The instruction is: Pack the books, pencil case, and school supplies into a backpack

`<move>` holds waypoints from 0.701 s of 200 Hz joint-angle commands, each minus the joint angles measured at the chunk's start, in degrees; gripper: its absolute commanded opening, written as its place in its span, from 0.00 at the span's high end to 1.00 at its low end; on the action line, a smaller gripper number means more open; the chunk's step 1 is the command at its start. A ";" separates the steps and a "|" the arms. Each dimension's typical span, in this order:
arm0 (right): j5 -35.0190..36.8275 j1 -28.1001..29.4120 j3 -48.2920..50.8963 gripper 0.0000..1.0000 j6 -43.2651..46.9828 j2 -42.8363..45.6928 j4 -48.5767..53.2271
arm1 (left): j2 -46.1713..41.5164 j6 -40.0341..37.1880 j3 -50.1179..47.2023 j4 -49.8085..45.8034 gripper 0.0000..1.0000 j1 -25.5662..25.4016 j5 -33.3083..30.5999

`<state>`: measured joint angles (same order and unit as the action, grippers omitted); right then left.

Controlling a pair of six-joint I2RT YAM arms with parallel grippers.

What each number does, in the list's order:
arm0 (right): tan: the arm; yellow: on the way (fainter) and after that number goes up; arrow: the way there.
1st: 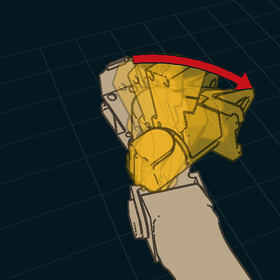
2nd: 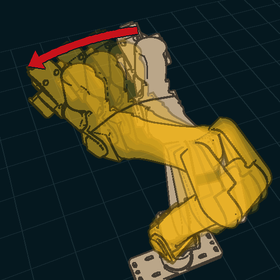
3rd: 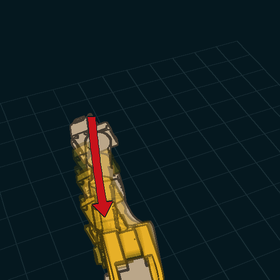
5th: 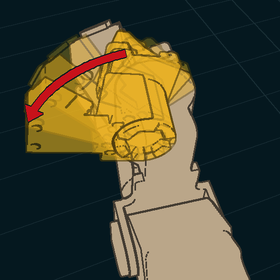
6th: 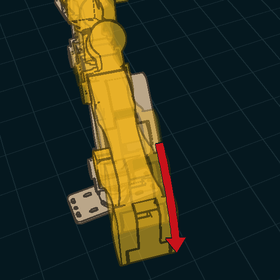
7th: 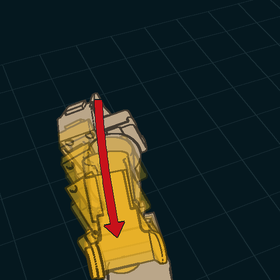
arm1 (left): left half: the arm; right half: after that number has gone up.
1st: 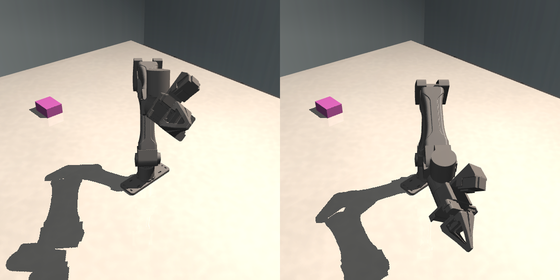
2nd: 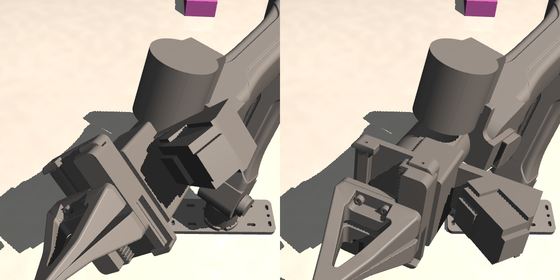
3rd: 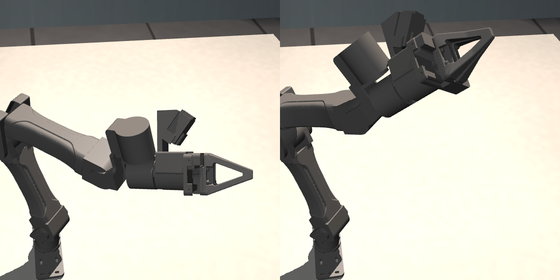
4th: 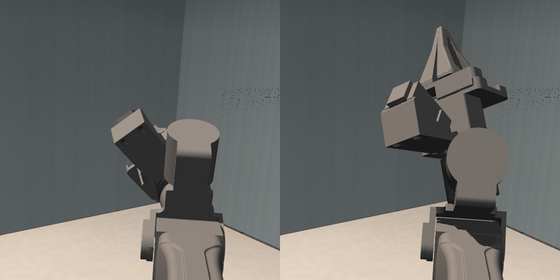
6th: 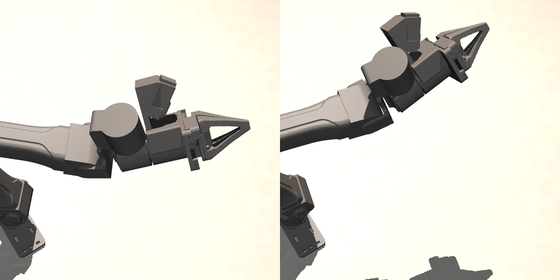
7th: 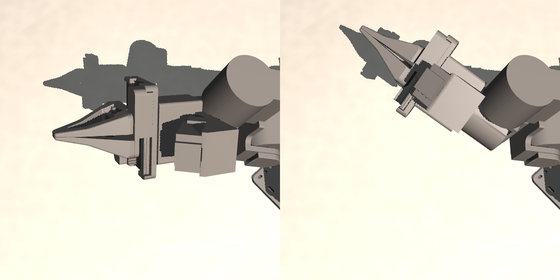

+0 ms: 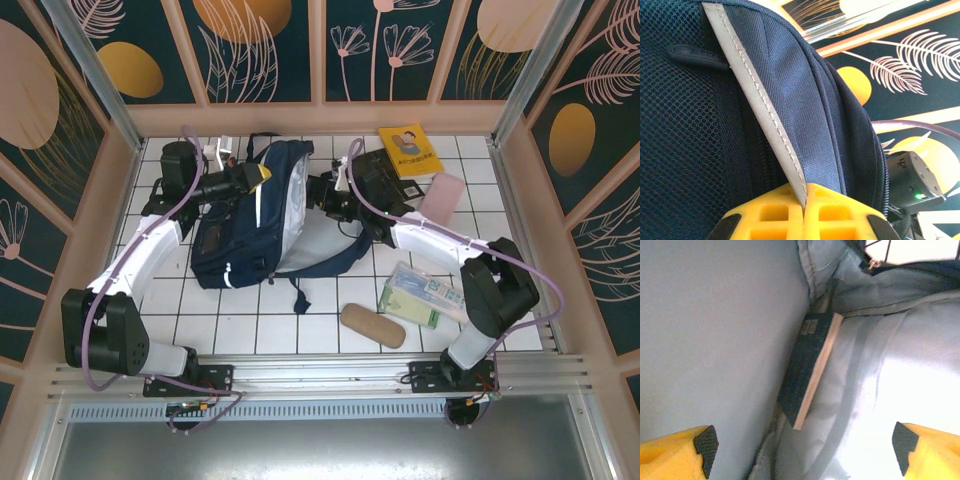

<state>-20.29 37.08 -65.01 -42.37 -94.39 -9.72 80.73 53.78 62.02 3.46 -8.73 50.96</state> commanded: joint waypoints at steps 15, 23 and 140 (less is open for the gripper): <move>5.30 -3.95 1.89 0.13 1.67 4.66 2.77 | -0.69 -7.10 2.66 -5.49 1.00 0.56 -6.45; 5.57 -5.41 1.72 0.13 1.40 5.15 3.44 | -0.55 -8.67 3.01 -8.01 1.00 0.56 -9.55; 38.75 -21.61 -46.60 0.11 22.21 -30.91 36.15 | 4.97 -9.39 -3.67 -4.02 1.00 0.47 -18.31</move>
<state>4.32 15.44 -98.50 -30.41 -115.63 14.66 86.74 44.99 59.46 -6.15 -8.73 32.69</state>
